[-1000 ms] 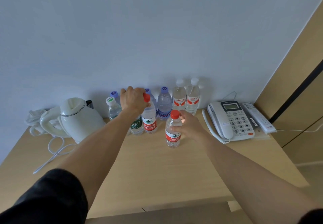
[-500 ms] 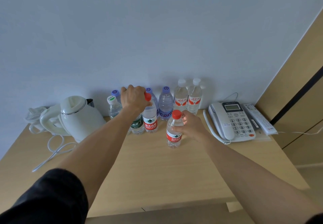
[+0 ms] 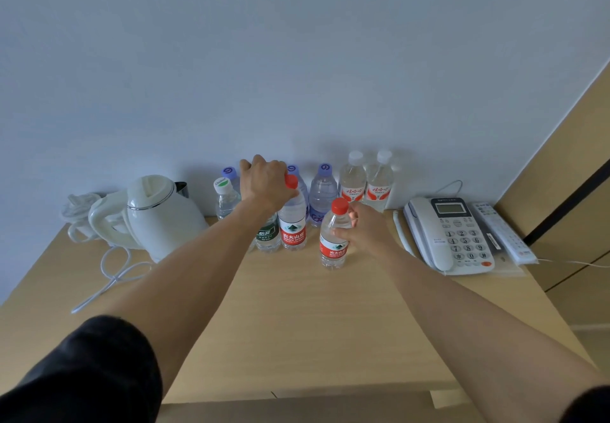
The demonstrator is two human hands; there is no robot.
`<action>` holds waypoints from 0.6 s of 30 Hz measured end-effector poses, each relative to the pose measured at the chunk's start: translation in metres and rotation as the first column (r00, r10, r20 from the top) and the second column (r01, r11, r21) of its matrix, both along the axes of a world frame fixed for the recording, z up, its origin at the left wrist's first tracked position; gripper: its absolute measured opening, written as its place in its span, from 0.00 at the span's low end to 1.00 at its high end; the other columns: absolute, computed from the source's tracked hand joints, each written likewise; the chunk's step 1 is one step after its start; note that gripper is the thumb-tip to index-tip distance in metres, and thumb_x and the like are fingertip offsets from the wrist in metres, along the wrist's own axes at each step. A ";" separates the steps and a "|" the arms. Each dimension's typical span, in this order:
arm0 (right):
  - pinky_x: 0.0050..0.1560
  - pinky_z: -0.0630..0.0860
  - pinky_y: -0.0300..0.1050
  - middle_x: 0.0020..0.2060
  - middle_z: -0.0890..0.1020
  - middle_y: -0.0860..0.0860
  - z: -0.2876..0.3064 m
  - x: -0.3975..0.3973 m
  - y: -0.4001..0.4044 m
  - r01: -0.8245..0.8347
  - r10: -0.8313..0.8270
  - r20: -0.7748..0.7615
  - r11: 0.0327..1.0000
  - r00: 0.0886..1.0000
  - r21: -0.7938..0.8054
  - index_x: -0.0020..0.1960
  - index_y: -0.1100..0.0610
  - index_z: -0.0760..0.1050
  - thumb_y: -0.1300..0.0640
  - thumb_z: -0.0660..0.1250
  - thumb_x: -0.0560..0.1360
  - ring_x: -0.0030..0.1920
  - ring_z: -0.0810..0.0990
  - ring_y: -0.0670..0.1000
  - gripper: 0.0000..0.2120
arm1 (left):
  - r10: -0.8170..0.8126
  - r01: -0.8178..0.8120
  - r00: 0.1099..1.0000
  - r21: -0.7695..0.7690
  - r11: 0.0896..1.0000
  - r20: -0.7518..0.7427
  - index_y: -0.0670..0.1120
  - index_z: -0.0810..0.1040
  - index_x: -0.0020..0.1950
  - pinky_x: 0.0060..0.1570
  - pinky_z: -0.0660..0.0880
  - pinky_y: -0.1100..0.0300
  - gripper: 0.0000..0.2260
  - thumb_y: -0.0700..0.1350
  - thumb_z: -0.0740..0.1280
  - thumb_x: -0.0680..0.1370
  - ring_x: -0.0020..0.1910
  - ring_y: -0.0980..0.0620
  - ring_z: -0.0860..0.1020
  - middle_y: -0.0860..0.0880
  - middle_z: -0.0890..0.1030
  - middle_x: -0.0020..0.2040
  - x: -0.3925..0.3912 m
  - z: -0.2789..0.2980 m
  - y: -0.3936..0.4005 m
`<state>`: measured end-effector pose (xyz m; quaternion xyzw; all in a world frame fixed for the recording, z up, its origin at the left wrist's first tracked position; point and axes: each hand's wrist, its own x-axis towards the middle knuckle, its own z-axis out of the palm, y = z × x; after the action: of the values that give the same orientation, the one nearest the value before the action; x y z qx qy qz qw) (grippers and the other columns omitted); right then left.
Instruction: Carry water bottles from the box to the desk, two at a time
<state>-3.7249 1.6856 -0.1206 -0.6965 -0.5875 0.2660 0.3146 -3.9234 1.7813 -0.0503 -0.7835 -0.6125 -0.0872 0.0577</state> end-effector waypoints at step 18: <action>0.37 0.63 0.38 0.36 0.70 0.43 -0.007 -0.025 0.053 0.050 -0.043 -0.060 0.991 0.997 0.121 0.45 0.50 0.69 0.58 0.78 0.69 0.37 0.69 0.42 0.18 | -0.004 0.004 1.000 -0.007 1.000 -0.028 0.50 0.81 0.56 0.56 0.63 0.51 0.15 0.59 0.68 0.78 0.55 0.49 0.75 0.49 0.82 0.51 -0.003 0.001 0.004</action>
<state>-3.7500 1.7388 -0.1274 -0.6816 -0.5771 0.2418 0.3794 -3.9265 1.7848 -0.0491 -0.7862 -0.6102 -0.0741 0.0635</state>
